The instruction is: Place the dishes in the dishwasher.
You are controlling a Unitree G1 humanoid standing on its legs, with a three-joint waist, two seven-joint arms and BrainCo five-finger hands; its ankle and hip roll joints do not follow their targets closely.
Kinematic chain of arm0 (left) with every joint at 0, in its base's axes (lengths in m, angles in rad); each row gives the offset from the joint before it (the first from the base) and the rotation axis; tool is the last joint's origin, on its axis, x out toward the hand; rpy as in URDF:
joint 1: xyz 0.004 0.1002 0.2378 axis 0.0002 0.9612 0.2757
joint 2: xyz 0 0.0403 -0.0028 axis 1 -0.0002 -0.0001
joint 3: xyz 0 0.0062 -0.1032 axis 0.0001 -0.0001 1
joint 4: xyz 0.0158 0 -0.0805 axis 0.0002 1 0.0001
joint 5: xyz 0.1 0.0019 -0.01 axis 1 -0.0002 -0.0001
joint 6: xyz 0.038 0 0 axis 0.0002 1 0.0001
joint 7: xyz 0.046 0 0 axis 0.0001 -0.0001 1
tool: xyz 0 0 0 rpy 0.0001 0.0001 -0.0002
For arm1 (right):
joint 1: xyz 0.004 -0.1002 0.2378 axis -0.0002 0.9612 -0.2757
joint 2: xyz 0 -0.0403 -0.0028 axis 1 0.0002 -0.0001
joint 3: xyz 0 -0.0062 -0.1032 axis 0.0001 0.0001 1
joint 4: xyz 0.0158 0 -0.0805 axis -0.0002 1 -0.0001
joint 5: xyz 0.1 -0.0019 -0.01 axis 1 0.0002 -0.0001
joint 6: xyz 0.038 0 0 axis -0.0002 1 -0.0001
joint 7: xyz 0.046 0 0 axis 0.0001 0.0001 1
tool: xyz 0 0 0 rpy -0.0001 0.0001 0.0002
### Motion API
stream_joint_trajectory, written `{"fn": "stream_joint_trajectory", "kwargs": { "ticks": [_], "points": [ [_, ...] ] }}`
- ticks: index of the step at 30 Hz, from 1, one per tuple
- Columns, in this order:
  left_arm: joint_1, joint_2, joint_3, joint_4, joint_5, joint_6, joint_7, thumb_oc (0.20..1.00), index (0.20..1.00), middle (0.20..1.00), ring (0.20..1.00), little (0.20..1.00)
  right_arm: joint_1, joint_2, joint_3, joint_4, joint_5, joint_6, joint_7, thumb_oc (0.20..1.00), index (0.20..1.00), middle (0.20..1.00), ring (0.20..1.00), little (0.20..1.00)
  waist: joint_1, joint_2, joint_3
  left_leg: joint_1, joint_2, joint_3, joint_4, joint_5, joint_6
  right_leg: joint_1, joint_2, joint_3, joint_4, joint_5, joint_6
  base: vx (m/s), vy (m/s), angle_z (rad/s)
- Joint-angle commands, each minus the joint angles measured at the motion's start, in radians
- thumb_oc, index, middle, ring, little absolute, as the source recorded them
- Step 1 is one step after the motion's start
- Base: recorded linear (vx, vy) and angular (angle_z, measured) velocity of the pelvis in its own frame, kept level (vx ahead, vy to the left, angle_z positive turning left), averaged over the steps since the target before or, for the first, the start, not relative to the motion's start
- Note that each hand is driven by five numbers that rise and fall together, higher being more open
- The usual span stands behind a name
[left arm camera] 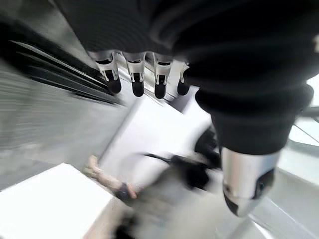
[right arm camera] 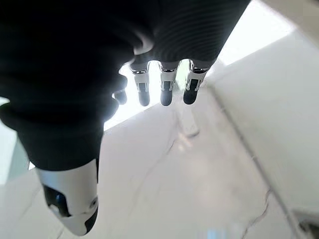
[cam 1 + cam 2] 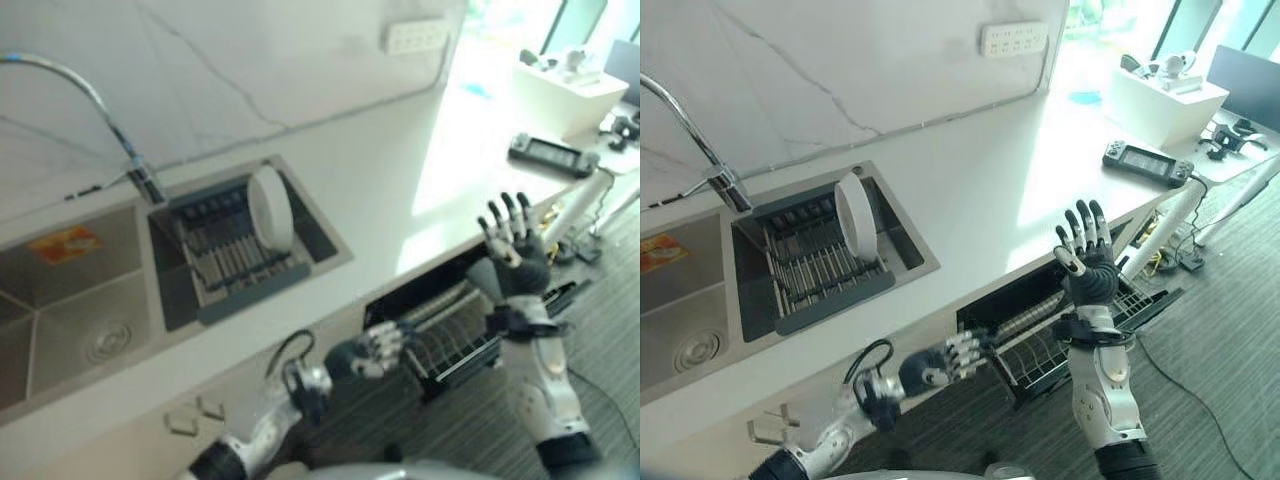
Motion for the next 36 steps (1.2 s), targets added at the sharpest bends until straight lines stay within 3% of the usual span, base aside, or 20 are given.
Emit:
{"fn": "stream_joint_trajectory", "kwargs": {
  "ticks": [1, 5, 7, 9, 11, 15, 18, 21, 22, 30, 36],
  "points": [
    [-0.083, 0.005, -0.005, 0.044, 0.169, -0.09, 0.084, 1.0, 1.0, 1.0, 1.0, 1.0, -0.1, -0.06, -0.014, -0.088, -0.003, -0.044, 0.014, 1.0, 1.0, 1.0, 1.0, 1.0, 0.03, 0.012, -0.022, -0.014, 0.022, -0.022, 0.002, -0.072, -0.021, -0.027, 0.015, -0.077, 0.061, -0.072, 0.009, 0.03, 0.0, 0.19],
    [-0.073, 0.017, -0.006, 0.231, 0.368, -0.108, 0.214, 1.0, 1.0, 1.0, 1.0, 1.0, -0.173, -0.11, -0.001, -0.106, -0.004, 0.019, 0.02, 1.0, 1.0, 1.0, 1.0, 1.0, 0.06, 0.007, -0.028, -0.03, 0.02, -0.042, 0.002, -0.066, -0.024, -0.025, 0.011, -0.105, 0.06, -0.076, 0.008, 0.05, -0.002, 0.15],
    [-0.046, 0.001, 0.02, 0.367, 0.431, -0.12, 0.231, 1.0, 1.0, 1.0, 1.0, 1.0, -0.215, -0.115, 0.007, -0.106, -0.003, 0.065, 0.013, 1.0, 1.0, 1.0, 1.0, 1.0, 0.08, 0.003, -0.035, -0.036, 0.016, -0.051, 0.001, -0.063, -0.028, -0.013, 0.011, -0.12, 0.048, -0.074, 0.007, 0.1, 0.013, 0.16],
    [-0.003, -0.045, 0.085, 0.546, 0.426, -0.119, 0.215, 1.0, 1.0, 1.0, 1.0, 1.0, -0.256, -0.112, 0.016, -0.09, 0.049, 0.093, 0.018, 1.0, 1.0, 1.0, 1.0, 1.0, 0.099, 0.0, -0.038, -0.043, 0.017, -0.058, 0.001, -0.056, -0.032, -0.005, 0.011, -0.138, 0.039, -0.07, 0.005, 0.11, 0.026, 0.37],
    [0.003, -0.049, 0.113, 0.704, 0.52, -0.185, 0.268, 1.0, 1.0, 1.0, 1.0, 1.0, -0.308, -0.086, 0.025, -0.064, 0.105, 0.135, 0.044, 1.0, 1.0, 1.0, 1.0, 1.0, 0.114, 0.0, -0.035, -0.052, 0.019, -0.066, 0.001, -0.048, -0.038, -0.002, 0.011, -0.148, 0.04, -0.074, 0.001, 0.08, 0.028, 0.36],
    [0.013, -0.038, 0.169, 0.844, 0.538, -0.191, 0.306, 1.0, 1.0, 1.0, 1.0, 1.0, -0.383, -0.067, 0.054, 0.038, 0.063, 0.192, 0.007, 1.0, 1.0, 1.0, 1.0, 1.0, 0.139, 0.002, -0.036, -0.048, 0.011, -0.079, 0.001, -0.048, -0.038, 0.011, 0.012, -0.163, 0.034, -0.075, -0.002, 0.12, 0.053, 0.14],
    [0.065, -0.041, 0.251, 0.87, 0.465, -0.17, 0.297, 1.0, 1.0, 1.0, 1.0, 1.0, -0.397, -0.072, 0.042, 0.09, 0.068, 0.194, -0.007, 1.0, 1.0, 1.0, 1.0, 1.0, 0.158, 0.006, -0.039, -0.047, 0.007, -0.087, 0.001, -0.043, -0.036, 0.012, 0.008, -0.165, 0.037, -0.074, -0.004, 0.11, 0.059, 0.08],
    [0.079, -0.048, 0.295, 0.903, 0.429, -0.182, 0.303, 1.0, 1.0, 1.0, 1.0, 1.0, -0.456, -0.054, 0.025, 0.154, 0.058, 0.181, -0.019, 1.0, 1.0, 1.0, 1.0, 1.0, 0.18, 0.009, -0.035, -0.046, 0.004, -0.102, 0.002, -0.041, -0.037, 0.017, 0.005, -0.177, 0.04, -0.077, -0.008, 0.08, 0.038, 0.12],
    [0.089, -0.047, 0.317, 0.91, 0.439, -0.212, 0.337, 1.0, 1.0, 1.0, 1.0, 1.0, -0.503, -0.053, 0.014, 0.197, 0.031, 0.184, -0.034, 1.0, 1.0, 1.0, 1.0, 1.0, 0.199, 0.01, -0.035, -0.043, -0.001, -0.114, 0.001, -0.044, -0.036, 0.028, 0.003, -0.187, 0.033, -0.078, -0.01, 0.07, 0.038, 0.22],
    [0.134, 0.006, 0.428, 0.914, 0.432, -0.238, 0.408, 1.0, 1.0, 1.0, 1.0, 1.0, -0.62, -0.191, -0.047, 0.364, 0.043, 0.204, -0.03, 1.0, 1.0, 1.0, 1.0, 1.0, 0.252, 0.011, -0.047, -0.038, -0.019, -0.154, 0.001, -0.044, -0.035, 0.05, -0.011, -0.215, 0.024, -0.077, -0.003, 0.06, 0.019, 0.19],
    [0.137, 0.027, 0.431, 0.911, 0.437, -0.221, 0.39, 1.0, 1.0, 1.0, 1.0, 1.0, -0.708, -0.262, -0.048, 0.53, 0.073, 0.235, 0.032, 1.0, 1.0, 1.0, 1.0, 1.0, 0.287, 0.017, -0.043, -0.043, -0.036, -0.189, 0.001, -0.042, -0.033, 0.062, -0.022, -0.238, 0.021, -0.076, 0.005, 0.03, 0.001, 0.1]
  ]
}}
